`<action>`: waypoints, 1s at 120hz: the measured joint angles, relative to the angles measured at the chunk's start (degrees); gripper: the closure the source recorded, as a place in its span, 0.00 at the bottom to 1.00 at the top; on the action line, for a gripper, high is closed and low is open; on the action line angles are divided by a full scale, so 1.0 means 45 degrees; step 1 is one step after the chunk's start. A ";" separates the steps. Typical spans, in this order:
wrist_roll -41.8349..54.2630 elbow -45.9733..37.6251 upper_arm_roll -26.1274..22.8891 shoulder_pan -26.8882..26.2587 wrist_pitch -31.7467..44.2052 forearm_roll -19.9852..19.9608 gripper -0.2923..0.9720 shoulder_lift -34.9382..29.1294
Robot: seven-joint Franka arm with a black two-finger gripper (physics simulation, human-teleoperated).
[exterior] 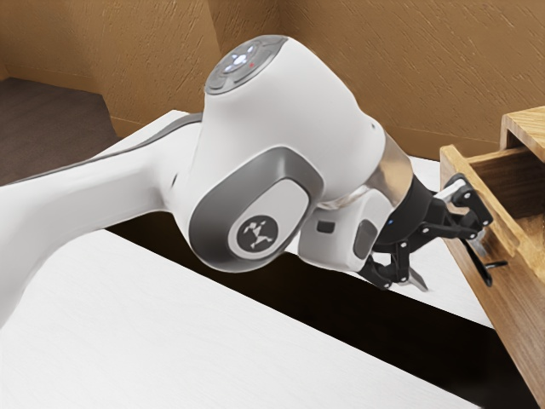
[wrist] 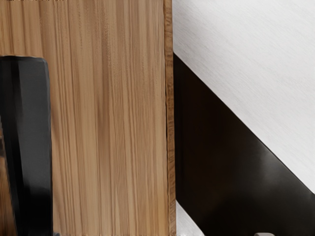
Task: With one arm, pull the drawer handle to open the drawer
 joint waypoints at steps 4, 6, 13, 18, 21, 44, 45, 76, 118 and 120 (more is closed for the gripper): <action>-0.0012 -0.0089 0.0014 0.0023 0.0003 -0.0049 0.38 -0.0121; -0.0017 -0.0137 0.0025 0.0026 0.0006 -0.0071 0.39 -0.0175; -0.0035 -0.0260 0.0096 -0.0027 0.0013 -0.0126 0.38 -0.0327; -0.0047 -0.0329 0.0115 -0.0059 0.0017 -0.0151 0.38 -0.0405; -0.0055 -0.0375 0.0122 -0.0075 0.0019 -0.0163 0.38 -0.0458; -0.0097 -0.0740 0.0228 -0.0110 0.0032 -0.0404 0.38 -0.0857; -0.0098 -0.0754 0.0234 -0.0106 0.0032 -0.0414 0.38 -0.0873; -0.0137 -0.0871 0.0396 0.0066 0.0037 -0.0546 0.39 -0.1041; -0.0166 -0.1764 0.0385 0.0220 0.0043 -0.0869 0.38 -0.2002; -0.0167 -0.1800 0.0385 0.0231 0.0043 -0.0882 0.38 -0.2044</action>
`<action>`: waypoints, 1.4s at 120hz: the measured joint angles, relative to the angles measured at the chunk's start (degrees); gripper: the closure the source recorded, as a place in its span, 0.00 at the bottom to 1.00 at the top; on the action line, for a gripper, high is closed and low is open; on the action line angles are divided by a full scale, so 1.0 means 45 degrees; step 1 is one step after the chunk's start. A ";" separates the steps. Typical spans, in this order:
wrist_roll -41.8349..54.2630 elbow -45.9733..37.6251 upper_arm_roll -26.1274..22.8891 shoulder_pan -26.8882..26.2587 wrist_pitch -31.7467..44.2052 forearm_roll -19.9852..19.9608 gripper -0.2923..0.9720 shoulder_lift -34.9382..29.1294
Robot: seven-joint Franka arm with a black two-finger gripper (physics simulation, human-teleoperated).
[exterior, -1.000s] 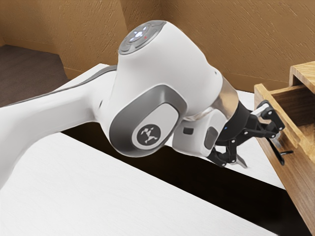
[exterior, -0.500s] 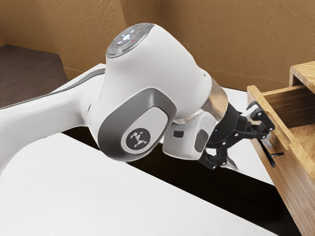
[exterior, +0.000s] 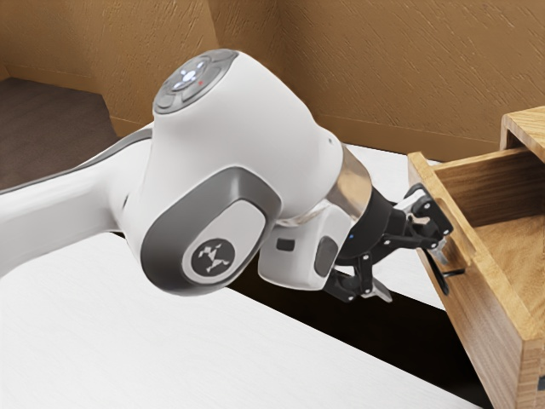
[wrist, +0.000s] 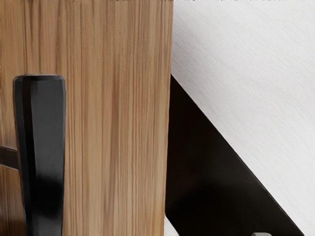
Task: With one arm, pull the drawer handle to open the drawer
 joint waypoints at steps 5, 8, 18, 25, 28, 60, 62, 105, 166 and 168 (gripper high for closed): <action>-0.0003 -0.0071 0.0000 0.0020 -0.0001 -0.0052 0.40 -0.0113; -0.0005 -0.0115 0.0005 0.0026 -0.0002 -0.0078 0.39 -0.0161; -0.0010 -0.0209 0.0004 0.0106 -0.0004 -0.0139 0.38 -0.0297; -0.0011 -0.0309 0.0006 0.0201 -0.0001 -0.0181 0.39 -0.0422; -0.0012 -0.0359 0.0005 0.0224 0.0000 -0.0199 0.39 -0.0479; -0.0025 -0.0786 0.0001 0.0266 -0.0006 -0.0381 0.37 -0.0973; -0.0025 -0.0809 0.0001 0.0265 -0.0005 -0.0400 0.36 -0.0974; -0.0014 -0.1477 -0.0049 0.0409 0.0025 -0.0777 0.41 -0.1771; 0.0021 -0.2169 -0.0037 0.0735 0.0037 -0.1215 0.43 -0.2670; 0.0024 -0.2193 -0.0042 0.0751 0.0038 -0.1219 0.43 -0.2704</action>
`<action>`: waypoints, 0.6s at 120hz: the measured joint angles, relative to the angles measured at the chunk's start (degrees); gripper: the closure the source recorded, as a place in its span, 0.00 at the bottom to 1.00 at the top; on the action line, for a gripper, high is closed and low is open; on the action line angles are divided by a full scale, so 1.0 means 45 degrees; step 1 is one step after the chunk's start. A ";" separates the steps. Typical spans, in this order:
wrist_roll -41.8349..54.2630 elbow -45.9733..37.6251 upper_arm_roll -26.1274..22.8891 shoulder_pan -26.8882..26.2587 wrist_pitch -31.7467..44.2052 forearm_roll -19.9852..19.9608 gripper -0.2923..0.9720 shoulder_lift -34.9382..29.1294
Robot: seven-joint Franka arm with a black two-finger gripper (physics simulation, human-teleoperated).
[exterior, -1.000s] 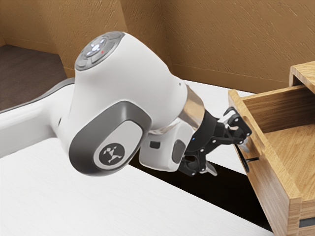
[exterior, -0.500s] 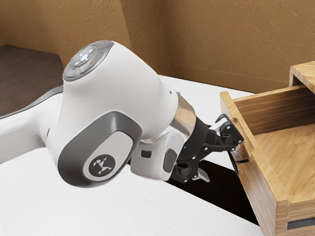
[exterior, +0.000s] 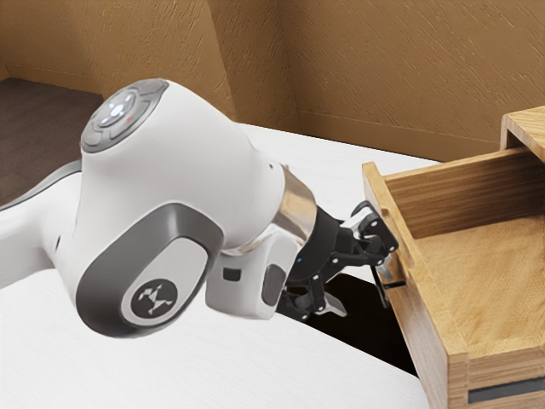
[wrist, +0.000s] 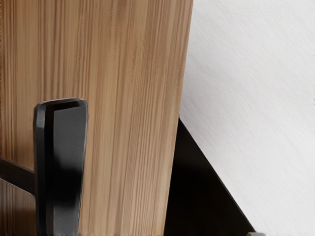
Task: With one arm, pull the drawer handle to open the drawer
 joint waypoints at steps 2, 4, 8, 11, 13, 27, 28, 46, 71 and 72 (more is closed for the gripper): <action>0.0001 -0.0025 0.0001 0.0025 -0.0003 -0.0014 0.45 -0.0037; 0.0001 -0.0053 0.0001 0.0045 -0.0006 -0.0033 0.45 -0.0075; 0.0004 -0.0116 0.0002 0.0105 -0.0012 -0.0071 0.45 -0.0153; 0.0007 -0.0168 0.0003 0.0137 -0.0015 -0.0087 0.44 -0.0212; 0.0011 -0.0200 0.0004 0.0150 -0.0013 -0.0100 0.45 -0.0251; 0.0031 -0.0431 0.0005 0.0241 -0.0012 -0.0293 0.44 -0.0542; 0.0031 -0.0440 0.0005 0.0245 -0.0014 -0.0303 0.43 -0.0555; 0.0033 -0.0490 0.0003 0.0275 -0.0036 -0.0403 0.42 -0.0617; 0.0029 -0.0464 0.0003 0.0288 -0.0032 -0.0442 0.46 -0.0646; 0.0029 -0.0463 0.0003 0.0289 -0.0032 -0.0444 0.46 -0.0650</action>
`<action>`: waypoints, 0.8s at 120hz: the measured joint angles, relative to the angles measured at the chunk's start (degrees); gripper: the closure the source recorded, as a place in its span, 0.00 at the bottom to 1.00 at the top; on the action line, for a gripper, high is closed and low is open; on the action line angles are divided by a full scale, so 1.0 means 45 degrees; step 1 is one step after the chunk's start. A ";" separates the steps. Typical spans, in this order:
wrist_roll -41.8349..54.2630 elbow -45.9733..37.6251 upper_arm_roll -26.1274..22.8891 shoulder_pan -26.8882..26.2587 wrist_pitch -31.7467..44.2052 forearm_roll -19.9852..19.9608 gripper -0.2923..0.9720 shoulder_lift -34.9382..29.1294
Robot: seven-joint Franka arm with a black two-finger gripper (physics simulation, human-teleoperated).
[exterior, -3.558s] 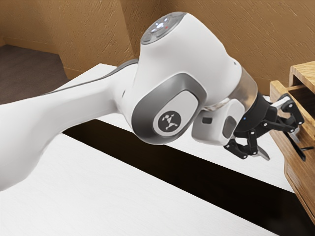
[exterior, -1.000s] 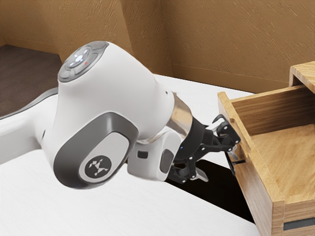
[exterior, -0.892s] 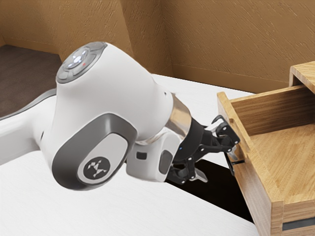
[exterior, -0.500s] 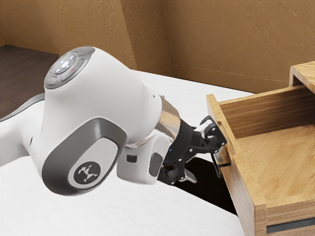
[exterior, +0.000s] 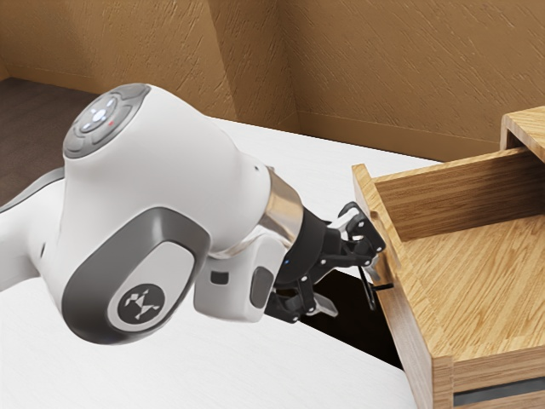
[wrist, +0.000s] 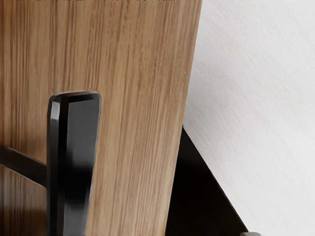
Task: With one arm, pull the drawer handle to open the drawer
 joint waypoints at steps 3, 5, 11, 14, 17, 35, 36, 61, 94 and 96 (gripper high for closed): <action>-0.0002 0.0003 0.0000 0.0003 -0.0002 -0.0007 0.46 -0.0010; -0.0004 0.0004 0.0000 0.0005 -0.0005 -0.0011 0.47 -0.0014; -0.0008 0.0006 0.0000 0.0009 -0.0013 -0.0025 0.47 -0.0021; -0.0009 0.0002 0.0000 0.0010 -0.0015 -0.0031 0.47 -0.0023; -0.0009 -0.0003 0.0000 0.0010 -0.0016 -0.0035 0.47 -0.0024; -0.0013 0.0005 0.0000 0.0012 -0.0013 -0.0046 0.48 -0.0026; -0.0014 0.0008 0.0000 0.0012 -0.0012 -0.0046 0.48 -0.0026; -0.0025 0.0042 -0.0001 0.0027 -0.0006 -0.0075 0.54 -0.0063; -0.0030 0.0117 -0.0006 0.0055 0.0004 -0.0023 0.56 -0.0114; -0.0031 0.0119 -0.0006 0.0057 0.0005 -0.0020 0.56 -0.0116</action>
